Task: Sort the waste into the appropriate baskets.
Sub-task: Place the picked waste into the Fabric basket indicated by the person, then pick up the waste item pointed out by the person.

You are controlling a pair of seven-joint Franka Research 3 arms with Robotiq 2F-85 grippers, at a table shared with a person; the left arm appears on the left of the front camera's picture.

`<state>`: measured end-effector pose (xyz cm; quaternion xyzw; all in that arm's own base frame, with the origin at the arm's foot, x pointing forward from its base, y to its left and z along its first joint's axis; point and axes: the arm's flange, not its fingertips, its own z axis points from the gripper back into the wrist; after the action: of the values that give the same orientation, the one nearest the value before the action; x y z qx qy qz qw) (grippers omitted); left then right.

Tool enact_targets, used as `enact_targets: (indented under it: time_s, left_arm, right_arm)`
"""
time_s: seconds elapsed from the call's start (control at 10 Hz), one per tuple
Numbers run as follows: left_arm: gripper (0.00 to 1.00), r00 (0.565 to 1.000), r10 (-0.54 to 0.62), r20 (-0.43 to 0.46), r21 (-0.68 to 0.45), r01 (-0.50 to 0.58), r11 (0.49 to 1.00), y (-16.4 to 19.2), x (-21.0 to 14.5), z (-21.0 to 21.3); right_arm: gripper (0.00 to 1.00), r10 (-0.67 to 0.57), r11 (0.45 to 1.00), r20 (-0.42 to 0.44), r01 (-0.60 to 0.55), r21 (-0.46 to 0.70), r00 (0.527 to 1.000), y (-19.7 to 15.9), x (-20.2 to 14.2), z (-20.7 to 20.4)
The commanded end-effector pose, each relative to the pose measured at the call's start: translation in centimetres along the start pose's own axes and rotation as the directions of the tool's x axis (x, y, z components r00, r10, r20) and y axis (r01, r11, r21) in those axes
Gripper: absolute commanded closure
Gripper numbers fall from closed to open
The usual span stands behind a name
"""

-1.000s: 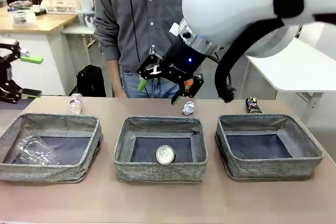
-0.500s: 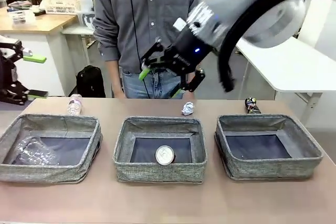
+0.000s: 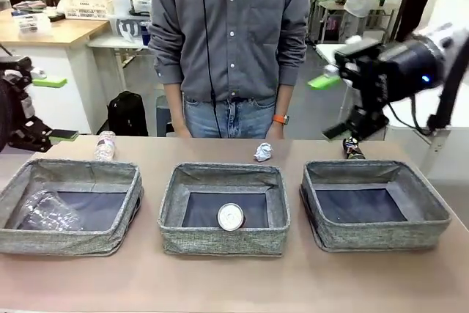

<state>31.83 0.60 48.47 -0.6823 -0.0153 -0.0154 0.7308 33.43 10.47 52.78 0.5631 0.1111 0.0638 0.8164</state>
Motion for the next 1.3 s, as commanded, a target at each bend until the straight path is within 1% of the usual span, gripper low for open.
enact_targets:
  time_s: [0.0,0.1,0.2,0.3,0.4,0.5,1.2]
  left_arm:
    - [0.00,1.000,-0.003,-0.030,-0.052,0.002,0.999,0.3,0.6,0.0]
    - [0.00,0.999,-0.003,-0.033,-0.052,0.002,0.999,0.4,0.9,-0.2]
    - [0.00,0.999,-0.011,-0.033,-0.056,0.009,0.998,0.3,0.9,-0.3]
    - [0.00,0.999,-0.029,-0.023,-0.030,0.028,0.999,0.3,1.1,-0.6]
    - [0.00,1.000,-0.007,-0.002,0.042,0.007,0.999,0.6,1.3,-0.9]
    - [0.00,0.999,0.015,-0.039,-0.024,-0.016,1.000,0.6,0.7,-0.4]
    - [0.00,0.999,0.015,-0.039,-0.024,-0.016,1.000,0.6,0.7,-0.4]
  right_arm:
    - [0.00,-0.040,0.990,0.100,0.026,0.142,0.994,-4.2,-1.4,2.2]
    - [0.00,-0.042,0.979,0.191,0.002,0.204,0.981,-6.0,-3.5,3.4]
    - [0.00,-0.008,0.972,0.272,-0.056,0.228,0.962,-6.8,-5.4,3.8]
    - [0.00,-0.059,0.973,0.350,-0.025,0.230,0.935,-7.2,-6.5,3.9]
    - [0.00,-0.067,0.982,0.172,0.034,0.186,0.983,-7.2,-3.4,4.7]
    - [0.00,-0.067,0.982,0.172,0.034,0.186,0.983,-7.2,-3.4,4.7]
    - [0.00,-0.067,0.982,0.172,0.034,0.186,0.983,-7.2,-3.4,4.7]
